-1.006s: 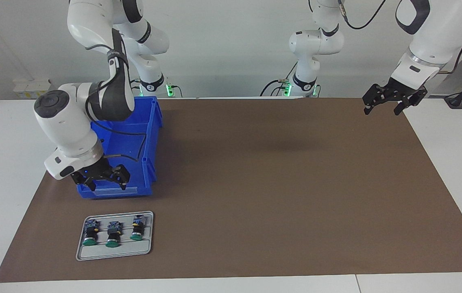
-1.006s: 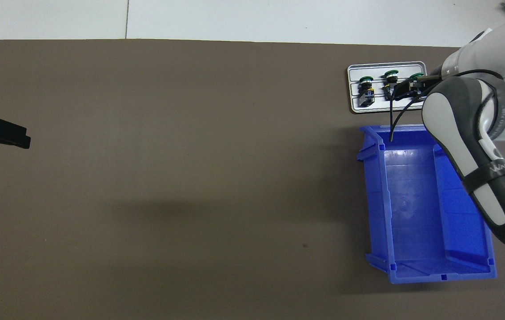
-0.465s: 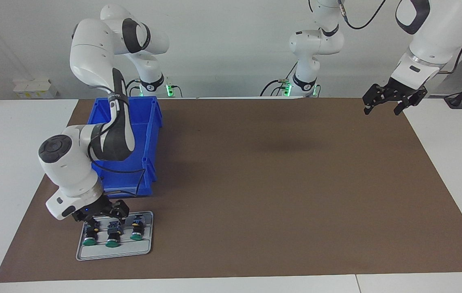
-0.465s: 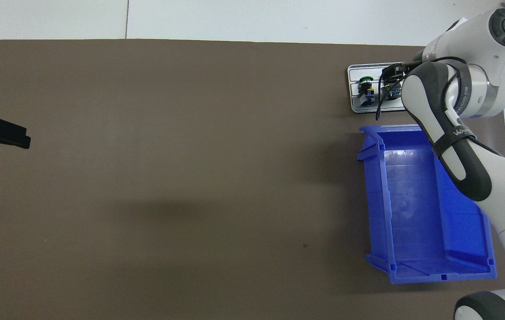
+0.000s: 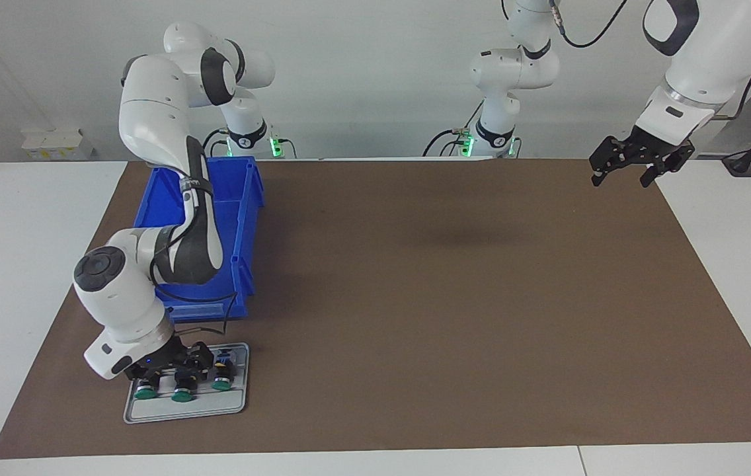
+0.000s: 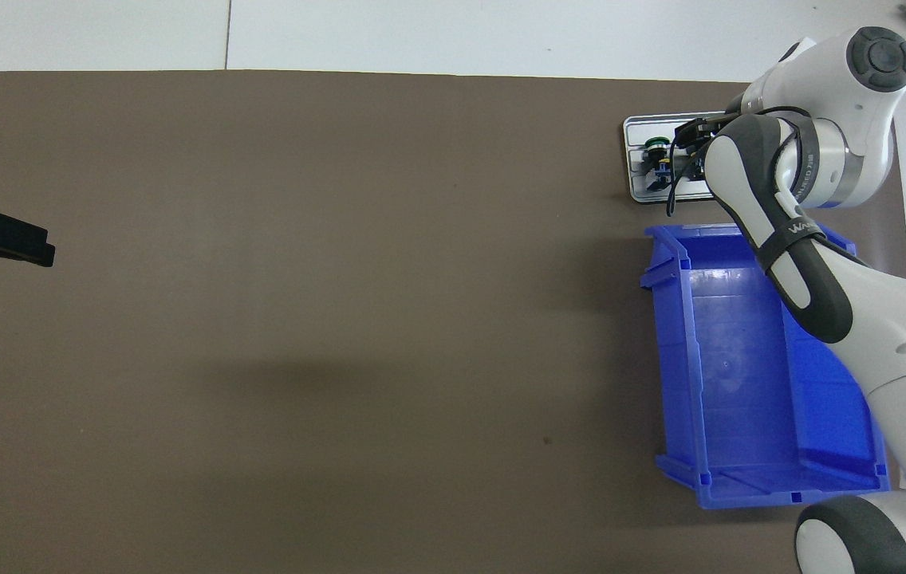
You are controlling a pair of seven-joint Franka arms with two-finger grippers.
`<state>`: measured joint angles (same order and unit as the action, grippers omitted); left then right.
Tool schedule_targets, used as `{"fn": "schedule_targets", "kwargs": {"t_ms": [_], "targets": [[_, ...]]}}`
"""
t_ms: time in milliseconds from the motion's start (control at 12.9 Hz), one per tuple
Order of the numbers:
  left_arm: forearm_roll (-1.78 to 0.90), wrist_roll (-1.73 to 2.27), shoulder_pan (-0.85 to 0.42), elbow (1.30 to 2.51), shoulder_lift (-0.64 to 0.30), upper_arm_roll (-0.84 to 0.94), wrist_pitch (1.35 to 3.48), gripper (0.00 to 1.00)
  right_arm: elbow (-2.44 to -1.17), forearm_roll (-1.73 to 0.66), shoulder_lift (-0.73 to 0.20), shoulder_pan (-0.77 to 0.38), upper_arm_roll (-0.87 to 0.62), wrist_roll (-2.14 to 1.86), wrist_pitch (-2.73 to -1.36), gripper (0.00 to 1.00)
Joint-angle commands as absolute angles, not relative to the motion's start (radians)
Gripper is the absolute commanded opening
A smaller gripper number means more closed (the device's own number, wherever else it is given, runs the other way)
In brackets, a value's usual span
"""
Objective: Place and press button with both arms
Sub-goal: 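Move the right gripper over the metal tray of green buttons, then lower the right gripper and grasp one green button from the tray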
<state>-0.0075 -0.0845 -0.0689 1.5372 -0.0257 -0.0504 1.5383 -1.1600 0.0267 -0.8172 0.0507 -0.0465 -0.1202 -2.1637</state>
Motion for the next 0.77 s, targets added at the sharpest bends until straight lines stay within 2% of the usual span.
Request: {"fn": "schedule_targets", "kwargs": {"t_ms": [0,155,697], "targets": [[-0.018,-0.083,-0.061,1.565,0.000,-0.046,1.540,1.00,-1.135,0.029,-0.831,0.078,-0.061,-0.144,-2.164,0.98],[-0.018,-0.083,-0.061,1.565,0.000,-0.046,1.540,1.00,-1.167,0.029,-0.822,0.080,-0.060,-0.144,-2.184,0.94],[-0.018,-0.083,-0.061,1.565,0.000,-0.046,1.540,1.00,-1.297,0.020,-0.782,0.078,-0.061,-0.141,-2.269,0.90]]}}
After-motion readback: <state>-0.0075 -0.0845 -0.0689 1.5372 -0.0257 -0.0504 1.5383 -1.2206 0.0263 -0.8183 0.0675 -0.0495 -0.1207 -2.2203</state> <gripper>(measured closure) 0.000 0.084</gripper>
